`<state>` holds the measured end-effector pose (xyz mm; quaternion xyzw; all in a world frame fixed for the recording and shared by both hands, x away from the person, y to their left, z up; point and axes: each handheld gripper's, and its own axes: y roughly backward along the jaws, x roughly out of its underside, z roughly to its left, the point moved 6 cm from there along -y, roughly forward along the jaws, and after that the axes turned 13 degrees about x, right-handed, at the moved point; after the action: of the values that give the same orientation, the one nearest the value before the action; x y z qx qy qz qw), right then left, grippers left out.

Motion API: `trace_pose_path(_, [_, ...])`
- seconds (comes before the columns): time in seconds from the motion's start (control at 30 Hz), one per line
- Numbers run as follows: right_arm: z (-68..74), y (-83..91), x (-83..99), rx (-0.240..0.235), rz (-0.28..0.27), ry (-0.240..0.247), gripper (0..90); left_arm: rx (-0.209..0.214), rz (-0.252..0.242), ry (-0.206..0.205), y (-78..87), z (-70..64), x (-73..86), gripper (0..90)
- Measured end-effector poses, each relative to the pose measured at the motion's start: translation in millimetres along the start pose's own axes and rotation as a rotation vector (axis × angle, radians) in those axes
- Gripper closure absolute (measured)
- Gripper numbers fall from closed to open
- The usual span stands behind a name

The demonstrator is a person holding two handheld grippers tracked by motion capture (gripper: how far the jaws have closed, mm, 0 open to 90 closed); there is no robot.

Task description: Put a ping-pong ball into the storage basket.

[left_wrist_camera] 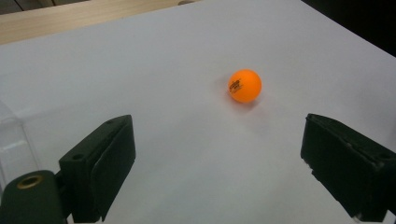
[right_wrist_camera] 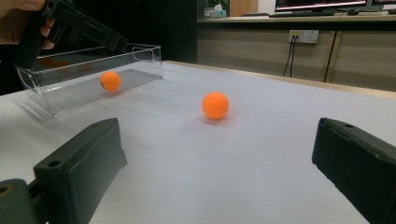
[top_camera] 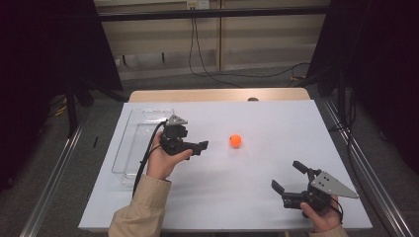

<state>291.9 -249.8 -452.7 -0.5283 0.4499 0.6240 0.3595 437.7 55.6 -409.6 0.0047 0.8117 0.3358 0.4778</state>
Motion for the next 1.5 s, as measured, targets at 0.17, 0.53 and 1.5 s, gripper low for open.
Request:
trace_pose_path(0.17, [-0.1,0.1,0.0,0.000,0.001,-0.001,1.2,0.003,-0.003,0.002,-4.4,-3.0,0.3,9.8])
trace_pose_path(0.53, [-0.8,1.2,-0.2,0.003,-0.001,-0.001,1.2,0.013,-0.003,-0.010,-12.3,-7.3,0.4,9.6])
trace_pose_path(1.5, [-1.4,1.3,0.0,0.006,0.001,-0.002,1.2,0.032,0.013,-0.039,-35.4,-19.7,4.6,8.8])
